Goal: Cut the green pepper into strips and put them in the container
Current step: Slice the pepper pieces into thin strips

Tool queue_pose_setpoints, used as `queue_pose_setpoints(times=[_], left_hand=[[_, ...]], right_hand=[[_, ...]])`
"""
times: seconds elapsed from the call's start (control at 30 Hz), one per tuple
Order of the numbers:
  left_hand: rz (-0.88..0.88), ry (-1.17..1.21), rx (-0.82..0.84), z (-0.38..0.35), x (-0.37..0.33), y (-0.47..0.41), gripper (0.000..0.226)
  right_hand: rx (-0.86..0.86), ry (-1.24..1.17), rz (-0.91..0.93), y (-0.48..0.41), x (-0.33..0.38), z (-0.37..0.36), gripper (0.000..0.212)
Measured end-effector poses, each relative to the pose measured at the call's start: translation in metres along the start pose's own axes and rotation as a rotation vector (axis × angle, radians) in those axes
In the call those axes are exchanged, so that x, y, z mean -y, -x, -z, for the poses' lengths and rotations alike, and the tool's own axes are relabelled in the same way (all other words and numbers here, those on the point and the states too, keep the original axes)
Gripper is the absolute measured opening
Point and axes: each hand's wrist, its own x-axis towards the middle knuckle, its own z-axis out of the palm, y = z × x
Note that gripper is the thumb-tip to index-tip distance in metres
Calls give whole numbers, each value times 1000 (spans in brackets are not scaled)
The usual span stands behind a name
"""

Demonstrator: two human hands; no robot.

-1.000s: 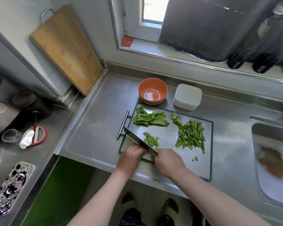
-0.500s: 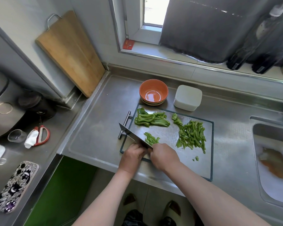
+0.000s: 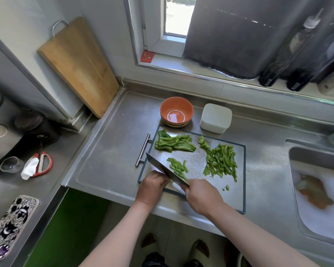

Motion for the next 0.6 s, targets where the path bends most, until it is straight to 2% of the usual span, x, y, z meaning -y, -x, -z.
queue_pose_setpoints(times=[0.6], left_hand=[[5, 9, 18, -5, 3, 1, 19]], right_hand=[[34, 46, -37, -22, 7, -17, 22]])
